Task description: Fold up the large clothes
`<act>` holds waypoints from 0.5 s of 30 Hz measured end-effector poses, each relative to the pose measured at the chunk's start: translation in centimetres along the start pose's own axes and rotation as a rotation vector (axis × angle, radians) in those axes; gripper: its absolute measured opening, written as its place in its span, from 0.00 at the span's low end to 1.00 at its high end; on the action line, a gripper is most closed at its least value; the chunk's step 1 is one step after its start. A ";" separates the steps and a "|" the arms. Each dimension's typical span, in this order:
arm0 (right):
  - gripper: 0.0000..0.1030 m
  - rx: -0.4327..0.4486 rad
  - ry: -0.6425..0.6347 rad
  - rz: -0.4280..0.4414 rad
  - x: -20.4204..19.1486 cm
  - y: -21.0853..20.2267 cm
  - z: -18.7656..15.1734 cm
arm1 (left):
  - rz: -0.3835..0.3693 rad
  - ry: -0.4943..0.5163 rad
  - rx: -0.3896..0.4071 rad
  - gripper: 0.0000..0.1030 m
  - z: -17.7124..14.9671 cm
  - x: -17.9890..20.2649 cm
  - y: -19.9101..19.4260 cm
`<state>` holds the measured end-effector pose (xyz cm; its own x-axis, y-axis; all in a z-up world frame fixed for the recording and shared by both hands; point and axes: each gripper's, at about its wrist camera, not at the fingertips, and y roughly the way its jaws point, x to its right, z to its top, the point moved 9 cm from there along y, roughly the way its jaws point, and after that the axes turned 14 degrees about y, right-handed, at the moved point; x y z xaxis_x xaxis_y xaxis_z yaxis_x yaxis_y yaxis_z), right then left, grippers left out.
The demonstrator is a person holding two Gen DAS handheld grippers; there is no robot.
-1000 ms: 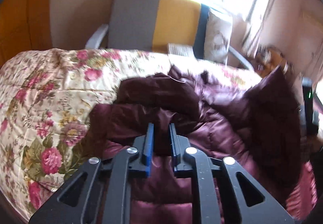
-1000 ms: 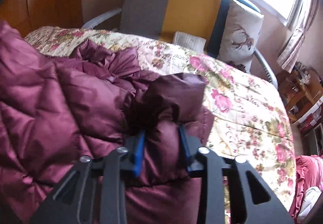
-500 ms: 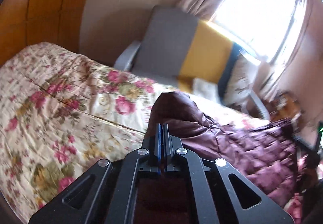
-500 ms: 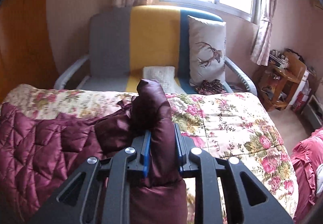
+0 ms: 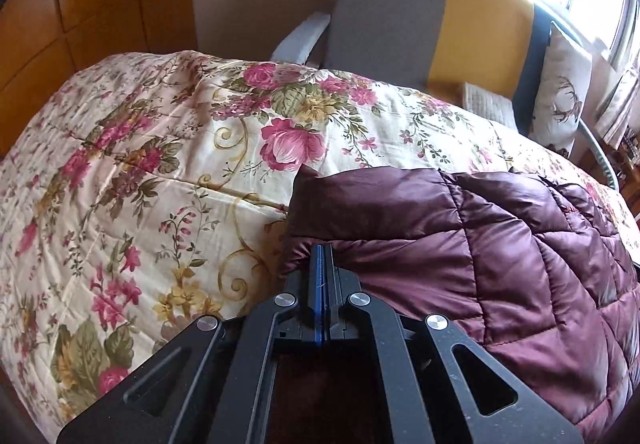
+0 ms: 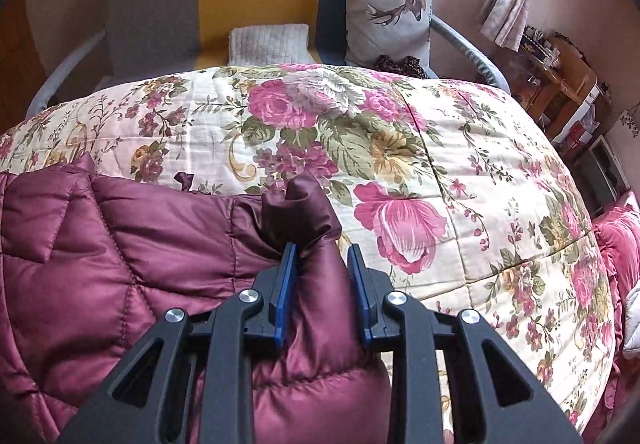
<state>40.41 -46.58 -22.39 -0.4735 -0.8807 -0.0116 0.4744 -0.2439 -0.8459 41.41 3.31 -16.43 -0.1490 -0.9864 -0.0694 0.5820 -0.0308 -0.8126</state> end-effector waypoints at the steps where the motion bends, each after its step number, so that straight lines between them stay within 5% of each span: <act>1: 0.29 0.005 0.003 0.013 0.1 -0.4 0.2 | 0.005 0.006 -0.001 0.00 0.3 0.0 -0.6; 3: 0.46 0.042 0.024 0.050 0.5 -2.6 0.9 | 0.031 -0.001 0.040 0.05 1.1 -0.3 -3.0; 4: 0.63 0.068 0.035 0.073 0.7 -3.9 1.3 | 0.050 -0.013 0.061 0.29 1.4 -0.6 -4.3; 5: 0.67 0.099 0.039 0.086 0.9 -5.2 1.5 | 0.080 -0.037 0.096 0.64 1.6 -1.1 -6.0; 6: 0.68 0.128 0.034 0.091 1.0 -6.5 1.7 | 0.078 -0.057 0.136 0.74 1.8 -1.3 -7.3; 9: 0.69 0.200 -0.001 0.112 -0.6 -10.8 2.0 | 0.064 -0.052 0.256 0.76 2.0 -0.4 -11.5; 15: 0.81 0.191 -0.166 0.420 -12.3 -18.2 -3.9 | 0.007 0.071 0.365 0.76 1.6 4.8 -14.2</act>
<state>34.69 -29.77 -8.89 -0.0947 -0.9680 -0.2325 0.7340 0.0898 -0.6731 33.73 -1.27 -4.34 -0.1916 -0.9736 -0.1241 0.8279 -0.0924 -0.5532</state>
